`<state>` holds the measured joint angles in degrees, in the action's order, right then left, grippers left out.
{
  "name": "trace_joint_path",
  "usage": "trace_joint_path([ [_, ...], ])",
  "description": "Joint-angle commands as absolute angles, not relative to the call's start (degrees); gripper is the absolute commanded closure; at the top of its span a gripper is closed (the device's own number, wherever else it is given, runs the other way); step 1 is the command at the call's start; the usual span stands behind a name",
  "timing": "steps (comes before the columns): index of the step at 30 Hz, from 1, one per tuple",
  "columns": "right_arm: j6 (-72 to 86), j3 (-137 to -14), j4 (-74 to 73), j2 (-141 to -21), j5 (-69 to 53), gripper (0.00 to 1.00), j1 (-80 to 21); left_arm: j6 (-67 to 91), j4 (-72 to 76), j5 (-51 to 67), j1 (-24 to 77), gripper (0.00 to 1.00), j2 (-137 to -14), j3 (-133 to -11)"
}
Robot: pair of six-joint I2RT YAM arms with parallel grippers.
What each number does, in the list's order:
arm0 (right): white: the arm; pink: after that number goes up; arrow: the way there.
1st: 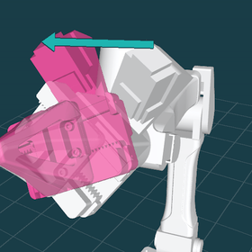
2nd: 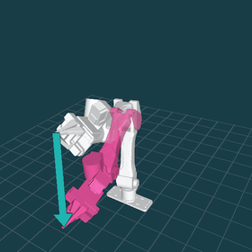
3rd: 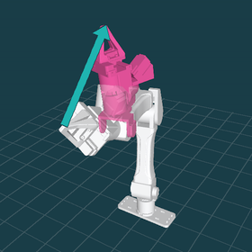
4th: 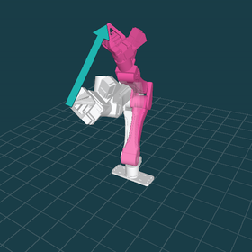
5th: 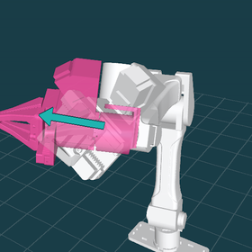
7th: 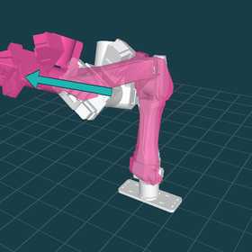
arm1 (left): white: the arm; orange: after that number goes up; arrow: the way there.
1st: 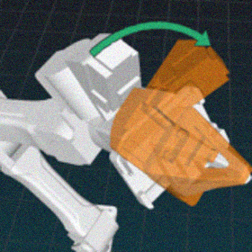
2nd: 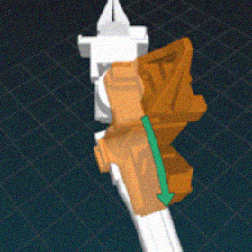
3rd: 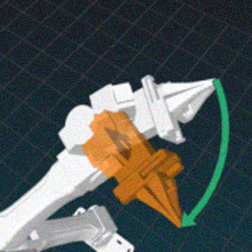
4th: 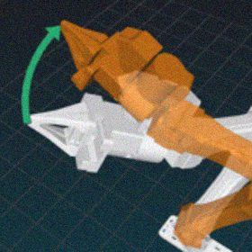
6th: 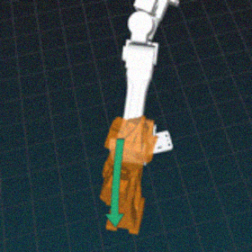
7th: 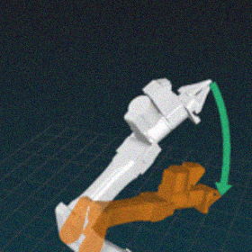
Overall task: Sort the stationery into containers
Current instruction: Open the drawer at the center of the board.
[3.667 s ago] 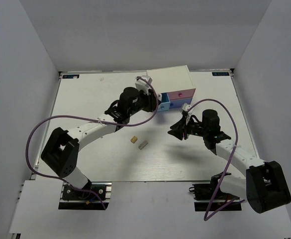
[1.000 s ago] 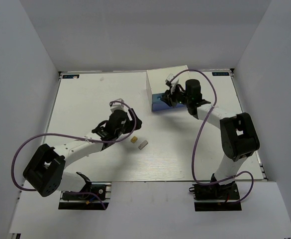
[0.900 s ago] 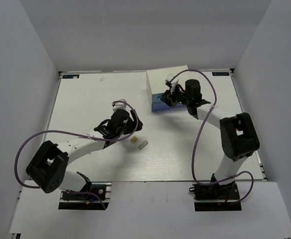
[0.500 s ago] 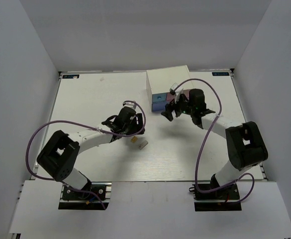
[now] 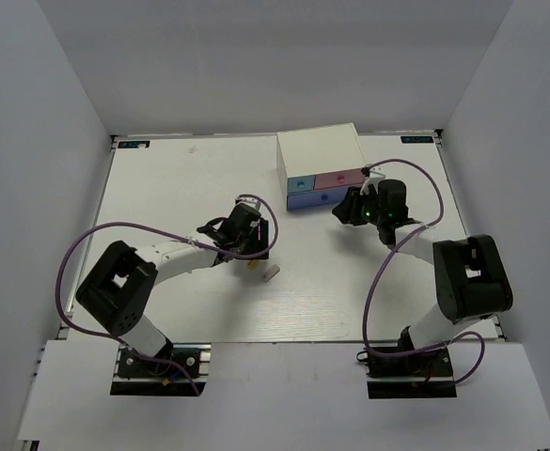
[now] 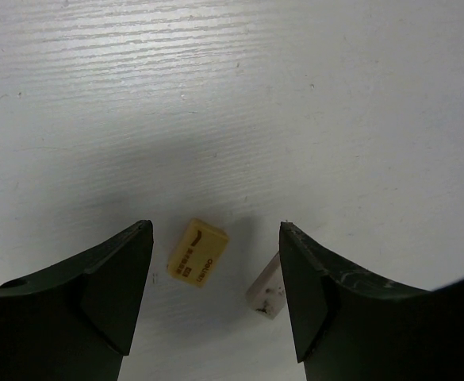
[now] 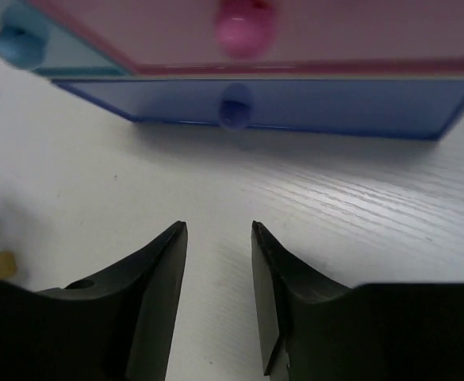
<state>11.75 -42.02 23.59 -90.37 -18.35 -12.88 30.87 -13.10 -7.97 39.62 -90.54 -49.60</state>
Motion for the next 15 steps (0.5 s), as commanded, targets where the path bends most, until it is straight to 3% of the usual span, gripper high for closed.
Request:
trace_joint_path([
  [1, 22.1, -45.1, 26.4, -93.0, -17.0, 0.56, -10.7, 30.7, -14.0, -9.1, 39.9, 0.25, -88.0, -50.5],
  [8, 27.0, -48.4, 28.7, -99.7, -19.5, 0.47, -9.9, 31.7, -14.5, -9.7, 39.9, 0.25, -85.9, -49.9],
  [15, 33.2, -50.5, 33.8, -104.5, -20.8, 0.47, -10.1, 32.3, -14.5, -9.7, 39.9, 0.25, -84.7, -48.9],
])
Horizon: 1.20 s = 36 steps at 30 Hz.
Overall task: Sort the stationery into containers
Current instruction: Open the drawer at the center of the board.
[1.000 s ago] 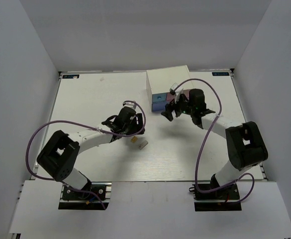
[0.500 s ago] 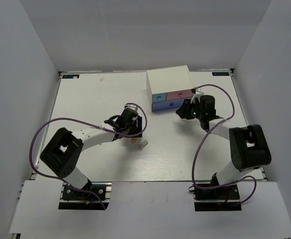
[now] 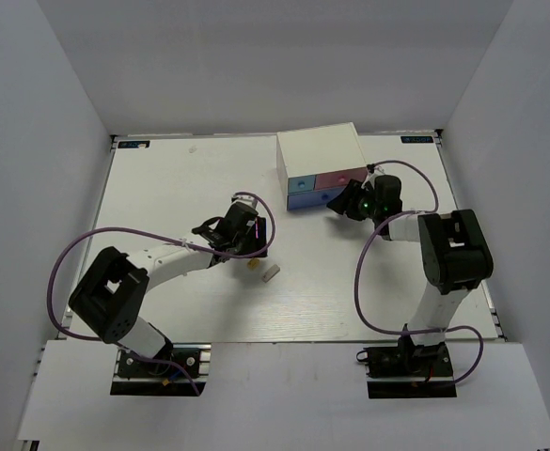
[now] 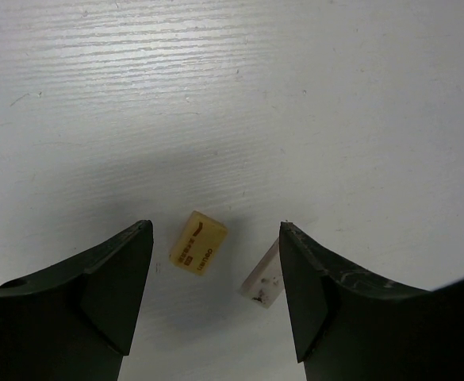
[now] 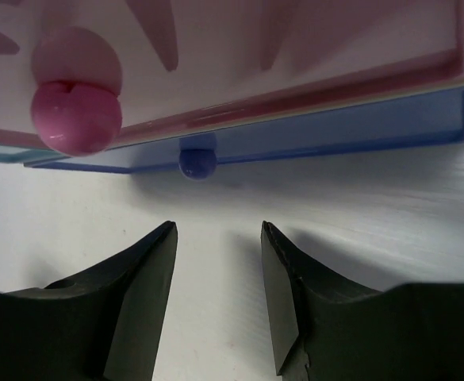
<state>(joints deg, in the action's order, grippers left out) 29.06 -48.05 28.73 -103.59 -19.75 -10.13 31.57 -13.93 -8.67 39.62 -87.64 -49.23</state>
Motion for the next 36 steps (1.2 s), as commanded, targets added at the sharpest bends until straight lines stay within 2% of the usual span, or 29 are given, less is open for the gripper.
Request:
trace_joint_path([
  [1, 33.4, -51.1, 34.6, -105.4, -20.8, 0.47, -10.1, 32.3, -14.5, -9.7, 39.9, 0.25, -84.7, -48.9],
  [12, 38.9, -54.8, 38.2, -110.1, -20.0, 0.48, -10.5, 32.3, -15.0, -9.7, 39.9, 0.25, -84.7, -48.9],
  [23, 43.3, -54.3, 37.4, -109.5, -14.0, 0.6, -12.0, 32.3, -15.0, -9.7, 39.9, 0.25, -85.3, -48.9],
  [33, 45.4, -55.5, 37.3, -111.0, -12.2, 0.6, -13.3, 33.3, -16.1, -9.7, 39.9, 0.25, -84.1, -48.9],
  [36, 45.4, -56.0, 37.4, -111.4, -12.0, 0.65, -13.4, 33.3, -16.1, -9.7, 39.9, 0.25, -84.1, -48.9],
])
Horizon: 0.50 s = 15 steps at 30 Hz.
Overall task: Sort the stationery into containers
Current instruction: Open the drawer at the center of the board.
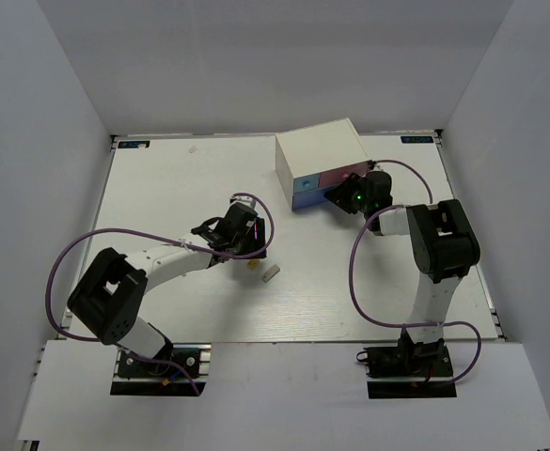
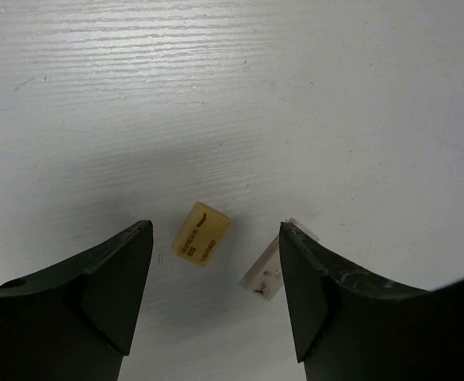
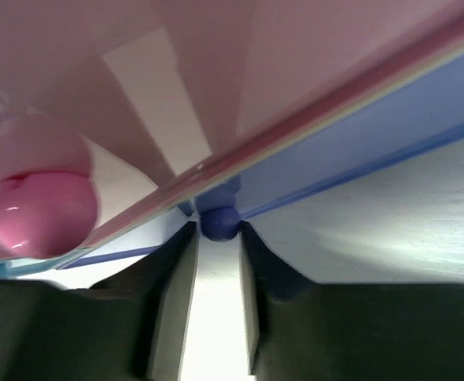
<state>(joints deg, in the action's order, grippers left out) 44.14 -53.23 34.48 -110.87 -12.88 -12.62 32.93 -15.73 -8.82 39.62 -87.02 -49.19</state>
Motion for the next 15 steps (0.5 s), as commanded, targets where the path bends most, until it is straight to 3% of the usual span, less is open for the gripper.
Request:
trace_joint_path([
  [1, 45.4, -56.2, 37.6, -111.5, -12.0, 0.69, -13.5, 33.3, -16.1, -9.7, 39.9, 0.25, -84.1, -48.9],
  [4, 45.3, -56.0, 37.8, -111.4, -11.8, 0.78, -13.5, 33.3, -16.1, -9.7, 39.9, 0.25, -84.1, -48.9],
  [15, 45.0, -45.1, 38.5, -104.3, -13.7, 0.82, -13.2, 32.2, -16.6, -7.4, 41.0, 0.25, -86.2, -49.4],
])
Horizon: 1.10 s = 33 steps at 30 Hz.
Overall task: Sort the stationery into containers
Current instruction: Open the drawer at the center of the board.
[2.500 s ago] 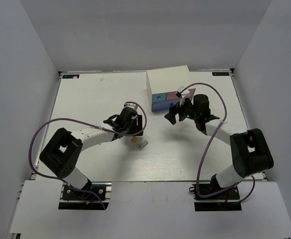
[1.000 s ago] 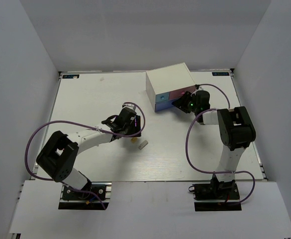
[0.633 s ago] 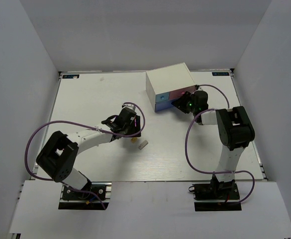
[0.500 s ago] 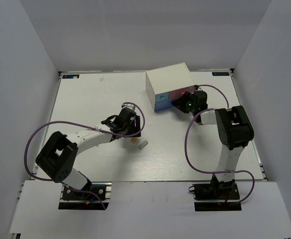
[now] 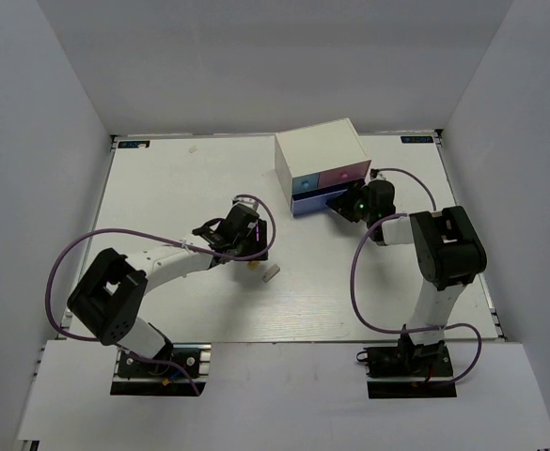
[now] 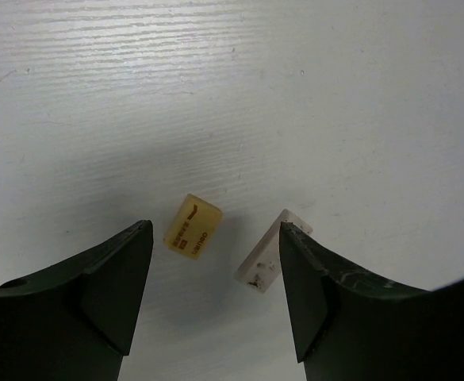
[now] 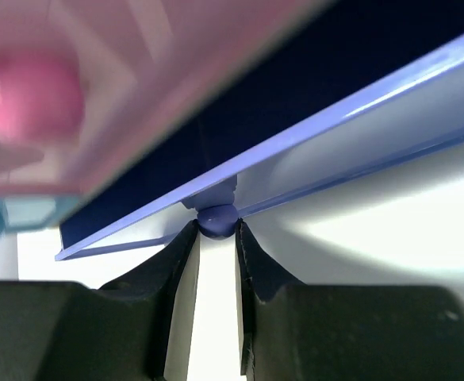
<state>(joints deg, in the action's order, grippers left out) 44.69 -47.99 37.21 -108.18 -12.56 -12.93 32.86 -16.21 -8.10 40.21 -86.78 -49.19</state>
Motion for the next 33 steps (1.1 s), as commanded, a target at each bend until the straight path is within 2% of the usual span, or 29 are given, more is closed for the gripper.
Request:
trace_joint_path([
  [1, 45.3, -43.8, 38.5, -103.8, -14.1, 0.82, -13.0, 31.4, -17.1, -7.4, 41.5, 0.25, -86.8, -50.0],
  [19, 45.3, -33.3, 37.9, -95.1, -14.6, 0.81, -12.9, 29.7, -22.9, -17.2, 45.2, 0.27, -93.1, -54.5],
  [21, 45.0, -33.4, 37.9, -94.8, -14.7, 0.75, -13.0, 29.1, -22.9, -18.4, 45.2, 0.27, -93.8, -55.1],
  [22, 45.1, -33.6, 38.1, -94.8, -14.7, 0.61, -12.9, 28.3, -22.9, -18.5, 45.2, 0.28, -94.6, -55.6],
  [23, 45.3, -33.7, 37.9, -94.8, -14.8, 0.51, -12.9, 27.3, -22.2, -19.0, 45.2, 0.28, -94.7, -55.6],
  [25, 45.0, -33.8, 37.8, -94.7, -15.2, 0.38, -12.9, 26.5, -21.6, -19.0, 45.2, 0.32, -96.2, -56.2],
  [28, 45.0, -33.0, 37.4, -94.0, -15.8, 0.34, -12.7, 25.8, -21.0, -19.0, 45.2, 0.41, -97.5, -56.8],
  [33, 44.9, -30.0, 37.1, -90.3, -17.1, 0.34, -12.0, 24.7, -21.0, -17.8, 44.6, 0.58, -99.0, -57.3],
])
